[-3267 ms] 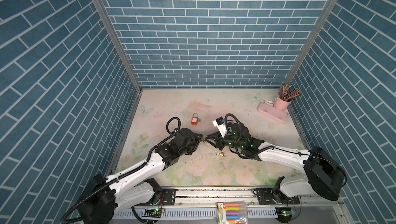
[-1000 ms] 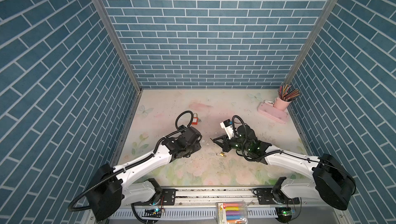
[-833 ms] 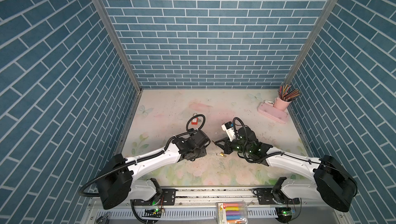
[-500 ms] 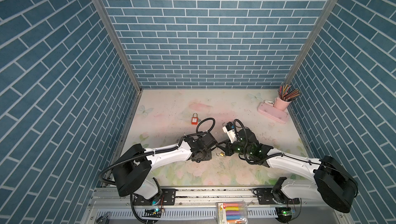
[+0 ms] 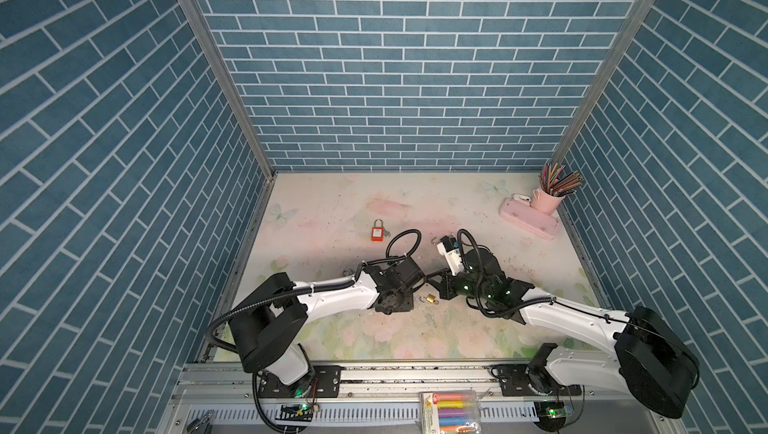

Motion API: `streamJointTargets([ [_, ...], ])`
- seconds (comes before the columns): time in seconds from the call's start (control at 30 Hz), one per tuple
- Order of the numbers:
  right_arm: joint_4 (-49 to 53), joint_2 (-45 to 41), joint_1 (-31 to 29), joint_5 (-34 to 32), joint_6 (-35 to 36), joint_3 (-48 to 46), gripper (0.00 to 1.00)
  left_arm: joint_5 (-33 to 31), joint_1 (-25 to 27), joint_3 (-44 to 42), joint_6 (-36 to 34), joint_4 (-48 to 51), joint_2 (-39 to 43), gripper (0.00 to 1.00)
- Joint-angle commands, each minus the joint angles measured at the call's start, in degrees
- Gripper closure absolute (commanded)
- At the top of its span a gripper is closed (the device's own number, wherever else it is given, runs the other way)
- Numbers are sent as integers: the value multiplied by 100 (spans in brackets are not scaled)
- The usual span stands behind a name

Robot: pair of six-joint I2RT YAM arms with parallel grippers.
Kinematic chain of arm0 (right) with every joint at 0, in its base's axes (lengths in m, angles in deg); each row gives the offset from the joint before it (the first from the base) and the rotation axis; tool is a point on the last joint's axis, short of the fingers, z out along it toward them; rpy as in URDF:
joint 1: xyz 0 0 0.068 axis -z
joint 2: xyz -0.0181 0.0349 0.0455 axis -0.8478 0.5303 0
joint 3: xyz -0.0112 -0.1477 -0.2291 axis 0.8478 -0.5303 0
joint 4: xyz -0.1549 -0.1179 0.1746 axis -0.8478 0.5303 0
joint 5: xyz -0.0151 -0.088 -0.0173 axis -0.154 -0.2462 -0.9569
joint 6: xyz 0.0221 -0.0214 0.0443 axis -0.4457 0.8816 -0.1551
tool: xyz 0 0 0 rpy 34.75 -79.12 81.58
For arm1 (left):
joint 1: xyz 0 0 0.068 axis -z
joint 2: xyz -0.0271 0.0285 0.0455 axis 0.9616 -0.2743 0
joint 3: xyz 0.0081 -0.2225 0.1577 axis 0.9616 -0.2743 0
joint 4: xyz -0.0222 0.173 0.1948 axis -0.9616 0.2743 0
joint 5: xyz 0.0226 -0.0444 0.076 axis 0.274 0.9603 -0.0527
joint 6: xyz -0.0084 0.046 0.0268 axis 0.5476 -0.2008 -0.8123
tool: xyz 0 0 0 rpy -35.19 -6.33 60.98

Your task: Lock with the key

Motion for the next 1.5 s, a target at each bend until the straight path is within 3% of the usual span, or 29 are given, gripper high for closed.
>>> streamJointTargets([
  [0.0,103,-50,20,-83,-138,-47,100,-142,25,120,-77,-3,-64,100],
  [0.23,104,-54,20,-95,-150,-73,100,-44,23,51,-118,-53,-118,71],
  [0.6,156,-146,21,-134,-182,-73,100,34,28,21,-192,-64,-151,47],
  [0.77,183,-150,20,-100,-227,-64,100,-194,30,56,-170,9,162,43],
  [1.0,322,146,20,331,-290,45,100,-1337,-168,274,-856,104,1579,42],
  [1.13,477,560,-18,720,-160,215,100,-1539,-836,-48,-1301,-62,2639,18],
  [1.33,789,1234,-310,710,44,613,100,-99,-2663,-1066,-1493,-671,3923,15],
  [1.47,767,1564,-390,666,-1,798,100,136,-3127,-1168,-1679,-618,4019,15],
])
